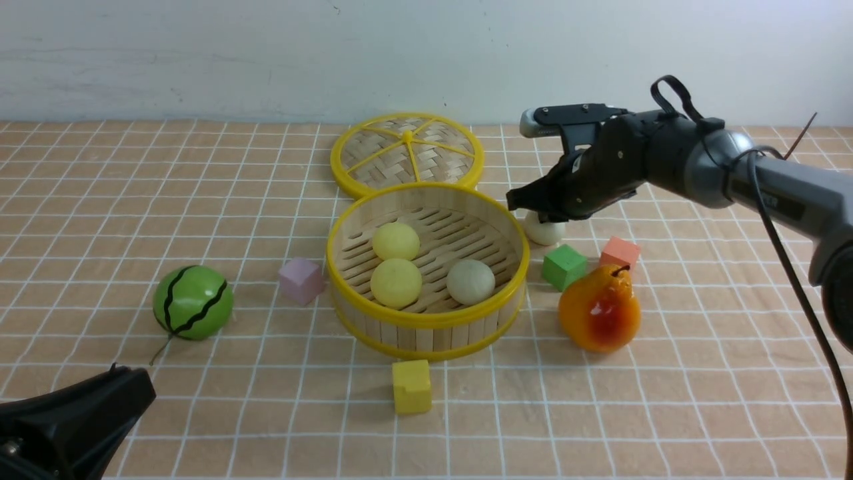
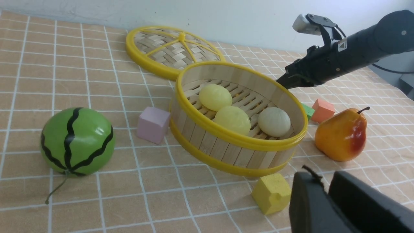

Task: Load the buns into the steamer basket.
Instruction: Use the right arm to grab a steamed stuffed bun, then use the right arm to put the steamed stuffed bun into the steamer

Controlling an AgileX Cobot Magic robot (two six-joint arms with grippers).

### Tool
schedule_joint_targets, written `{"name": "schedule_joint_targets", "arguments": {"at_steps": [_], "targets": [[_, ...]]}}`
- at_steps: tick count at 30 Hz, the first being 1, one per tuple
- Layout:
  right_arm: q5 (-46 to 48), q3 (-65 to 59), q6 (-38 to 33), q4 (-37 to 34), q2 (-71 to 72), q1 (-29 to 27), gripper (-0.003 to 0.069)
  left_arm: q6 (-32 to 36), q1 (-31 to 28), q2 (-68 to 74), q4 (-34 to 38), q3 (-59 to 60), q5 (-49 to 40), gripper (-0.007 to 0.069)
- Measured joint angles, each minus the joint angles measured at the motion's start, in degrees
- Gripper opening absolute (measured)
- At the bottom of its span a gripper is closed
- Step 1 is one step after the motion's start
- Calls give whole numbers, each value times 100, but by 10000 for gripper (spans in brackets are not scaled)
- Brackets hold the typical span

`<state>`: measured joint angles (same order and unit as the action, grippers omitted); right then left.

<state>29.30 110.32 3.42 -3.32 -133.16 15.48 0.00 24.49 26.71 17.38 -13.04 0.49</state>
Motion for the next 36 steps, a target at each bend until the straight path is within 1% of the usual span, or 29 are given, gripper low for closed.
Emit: {"name": "schedule_joint_targets", "arguments": {"at_steps": [5, 7, 10, 13, 16, 18, 21, 26, 29, 31, 33, 34, 35, 36], "targets": [[295, 0, -67, 89, 299, 0, 4, 0, 0, 0, 0, 0, 0, 100], [397, 0, -185, 95, 447, 0, 4, 0, 0, 0, 0, 0, 0, 102], [604, 0, -573, 17, 884, 70, 4, 0, 0, 0, 0, 0, 0, 102], [666, 0, -983, -332, 1122, 231, 4, 0, 0, 0, 0, 0, -1, 107], [662, 0, -1486, -938, 1136, 486, 4, 0, 0, 0, 0, 0, -1, 110], [620, 0, -1615, -1129, 1064, 603, 4, 0, 0, 0, 0, 0, -1, 110], [359, 0, -1668, -1272, 833, 756, 8, 0, 0, 0, 0, 0, -1, 113], [135, 0, -1606, -1419, 416, 809, 27, 0, 0, 0, 0, 0, -1, 120], [104, 0, -1606, -1419, 199, 819, 55, 0, 0, 0, 0, 0, -1, 122], [-45, 0, -1606, -1419, 119, 830, 111, 0, 0, 0, 0, 0, -1, 124], [-88, 0, -1599, -1419, 114, 844, 186, 0, 0, 0, 0, 0, -1, 127], [-81, 0, -1599, -1424, 123, 848, 241, 0, 0, 0, 0, 0, -1, 127], [-33, 0, -1594, -1437, 139, 848, 278, 0, 0, 0, 0, 0, -1, 127], [-19, 0, -1594, -1448, 154, 848, 287, 0, 0, 0, 0, 0, -1, 127]]}}
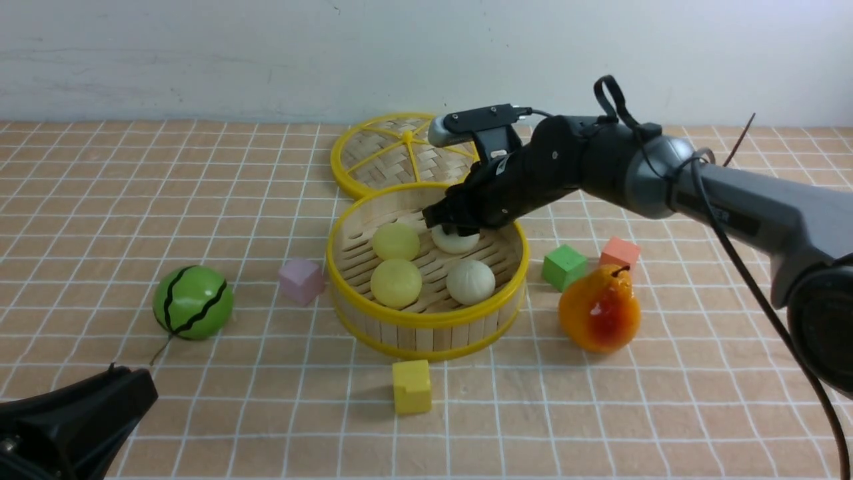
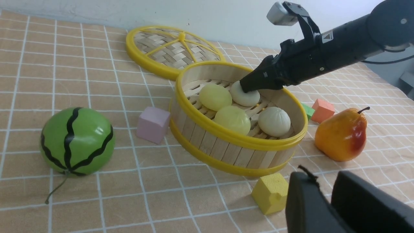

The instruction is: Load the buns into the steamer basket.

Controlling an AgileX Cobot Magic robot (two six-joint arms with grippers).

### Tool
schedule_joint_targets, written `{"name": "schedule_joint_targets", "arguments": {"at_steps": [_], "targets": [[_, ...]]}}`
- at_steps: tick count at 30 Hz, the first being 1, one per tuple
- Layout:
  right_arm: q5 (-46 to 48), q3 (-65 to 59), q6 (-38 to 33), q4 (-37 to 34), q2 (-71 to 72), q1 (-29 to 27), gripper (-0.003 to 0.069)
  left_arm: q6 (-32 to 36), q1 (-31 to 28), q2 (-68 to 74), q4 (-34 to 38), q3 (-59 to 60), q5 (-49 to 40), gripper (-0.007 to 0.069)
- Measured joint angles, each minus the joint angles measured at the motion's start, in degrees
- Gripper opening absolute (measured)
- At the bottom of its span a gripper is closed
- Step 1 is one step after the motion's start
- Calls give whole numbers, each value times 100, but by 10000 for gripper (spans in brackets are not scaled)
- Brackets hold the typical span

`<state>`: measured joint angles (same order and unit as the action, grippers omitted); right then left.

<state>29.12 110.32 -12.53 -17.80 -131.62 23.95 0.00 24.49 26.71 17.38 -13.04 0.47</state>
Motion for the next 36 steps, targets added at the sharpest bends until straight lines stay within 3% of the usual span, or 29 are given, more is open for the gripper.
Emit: {"name": "schedule_joint_targets", "arguments": {"at_steps": [2, 6, 9, 12, 17, 27, 36], "targets": [[366, 0, 24, -7, 209, 0, 400, 0, 0, 0, 0, 0, 0, 130], [1250, -6, 243, 96, 944, 0, 433, 0, 0, 0, 0, 0, 0, 130], [1945, -6, 551, 392, 1616, 0, 383, 0, 0, 0, 0, 0, 0, 134], [2898, -249, 1059, 825, 2627, 15, 202, 0, 0, 0, 0, 0, 0, 137], [3172, -1387, 1593, 1059, 3838, 84, 0, 0, 0, 0, 2, 0, -5, 144], [2708, -4193, 2073, 1146, 6098, 116, -10, 0, 0, 0, 2, 0, -10, 153], [4146, -5006, 2073, 1087, 7484, 116, -4, 0, 0, 0, 2, 0, -15, 158]]}}
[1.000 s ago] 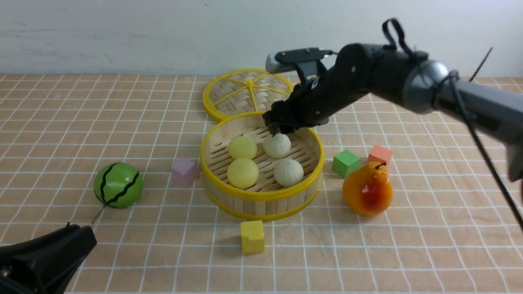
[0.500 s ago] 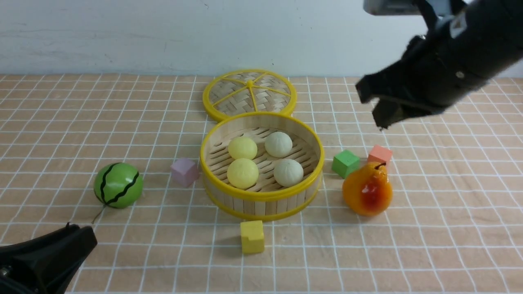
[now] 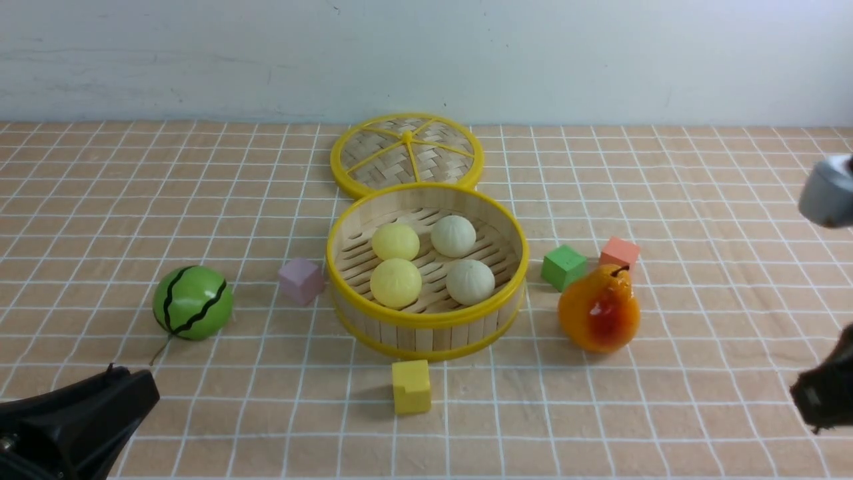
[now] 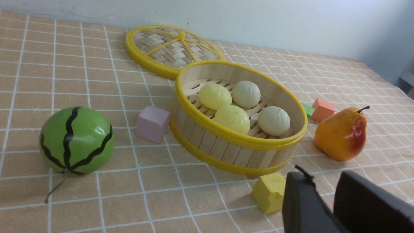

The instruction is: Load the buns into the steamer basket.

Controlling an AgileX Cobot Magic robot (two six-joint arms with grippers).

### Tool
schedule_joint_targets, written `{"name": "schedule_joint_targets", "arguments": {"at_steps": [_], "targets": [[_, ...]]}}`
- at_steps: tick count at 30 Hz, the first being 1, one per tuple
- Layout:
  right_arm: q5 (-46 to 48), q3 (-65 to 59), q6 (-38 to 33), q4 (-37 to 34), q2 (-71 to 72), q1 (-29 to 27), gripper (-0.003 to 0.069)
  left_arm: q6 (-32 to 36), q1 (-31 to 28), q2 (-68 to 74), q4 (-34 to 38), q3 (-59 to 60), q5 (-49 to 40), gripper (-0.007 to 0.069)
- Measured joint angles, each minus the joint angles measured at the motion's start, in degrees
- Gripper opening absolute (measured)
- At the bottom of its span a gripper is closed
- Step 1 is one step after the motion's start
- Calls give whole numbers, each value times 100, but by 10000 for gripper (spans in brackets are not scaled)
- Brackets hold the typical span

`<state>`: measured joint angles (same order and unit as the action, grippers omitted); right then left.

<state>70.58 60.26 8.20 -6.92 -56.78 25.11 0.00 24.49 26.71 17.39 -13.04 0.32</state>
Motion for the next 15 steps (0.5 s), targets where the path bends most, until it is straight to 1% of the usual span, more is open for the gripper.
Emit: {"name": "schedule_joint_targets", "arguments": {"at_steps": [9, 11, 13, 15], "targets": [[103, 0, 10, 0, 444, 0, 1, 0, 0, 0, 0, 0, -32, 165], [97, -41, -36, 6, 684, -178, 3, 0, 0, 0, 0, 0, -32, 168], [-57, -268, -202, 0, 1038, -531, 3, 0, 0, 0, 0, 0, -32, 171], [-588, -763, -529, -31, 1607, -932, 3, 0, 0, 0, 0, 0, -32, 174]]}}
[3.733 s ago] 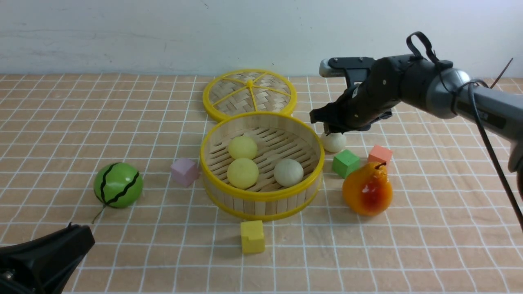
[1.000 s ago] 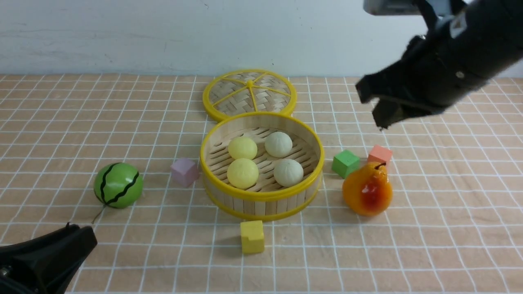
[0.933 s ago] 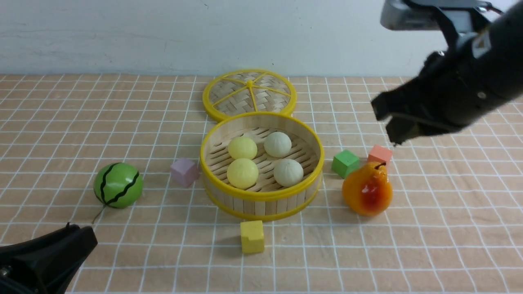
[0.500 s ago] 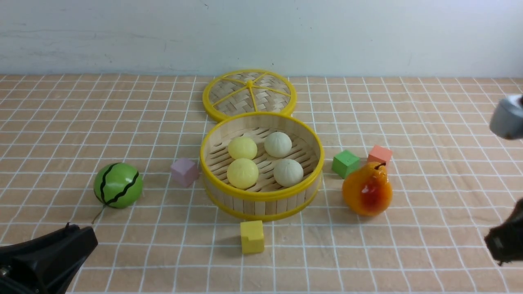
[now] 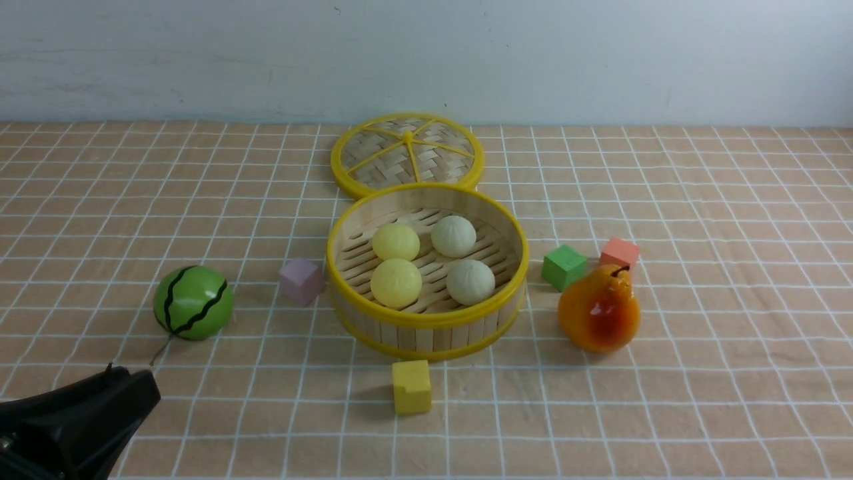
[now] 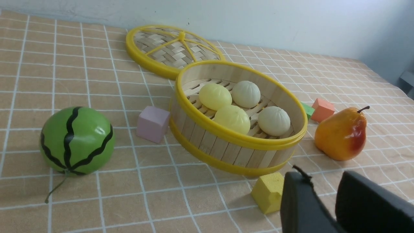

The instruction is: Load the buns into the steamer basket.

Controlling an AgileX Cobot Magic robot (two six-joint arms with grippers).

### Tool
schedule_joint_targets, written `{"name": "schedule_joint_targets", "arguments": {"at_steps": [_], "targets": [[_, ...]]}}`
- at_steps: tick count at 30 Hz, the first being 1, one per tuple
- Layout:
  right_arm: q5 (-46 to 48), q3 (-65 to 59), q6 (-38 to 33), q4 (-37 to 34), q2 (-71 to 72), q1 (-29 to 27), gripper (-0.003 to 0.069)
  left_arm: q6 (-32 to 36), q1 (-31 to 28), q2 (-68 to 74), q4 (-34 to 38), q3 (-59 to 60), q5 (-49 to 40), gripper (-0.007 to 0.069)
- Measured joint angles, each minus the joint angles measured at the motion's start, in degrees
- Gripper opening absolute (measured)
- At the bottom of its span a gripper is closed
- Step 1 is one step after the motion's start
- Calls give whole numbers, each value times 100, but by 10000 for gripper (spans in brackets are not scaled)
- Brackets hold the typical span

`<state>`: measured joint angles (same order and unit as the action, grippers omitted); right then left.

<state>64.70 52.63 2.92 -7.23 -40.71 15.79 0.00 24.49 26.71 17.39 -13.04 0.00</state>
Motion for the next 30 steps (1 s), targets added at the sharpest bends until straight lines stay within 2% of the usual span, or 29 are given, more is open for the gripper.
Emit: {"name": "schedule_joint_targets", "arguments": {"at_steps": [4, 8, 10, 13, 18, 30], "targets": [[-1966, -1902, -676, -209, 1546, -715, 3, 0, 0, 0, 0, 0, 0, 179], [-3776, -3983, -832, -369, 3189, -1055, 3, 0, 0, 0, 0, 0, 0, 182], [-4289, -4773, -831, -409, 3804, -1136, 0, 0, 0, 0, 0, 0, 0, 183], [-4383, -5312, -711, -422, 4076, -1170, -4, 0, 0, 6, 0, 0, 32, 184], [-4184, -5366, -291, -238, 4128, -1179, -6, 0, 0, 6, 0, 0, 0, 191], [-4172, -5366, -243, -222, 4130, -1179, -6, 0, 0, 6, 0, 0, 0, 203]]}}
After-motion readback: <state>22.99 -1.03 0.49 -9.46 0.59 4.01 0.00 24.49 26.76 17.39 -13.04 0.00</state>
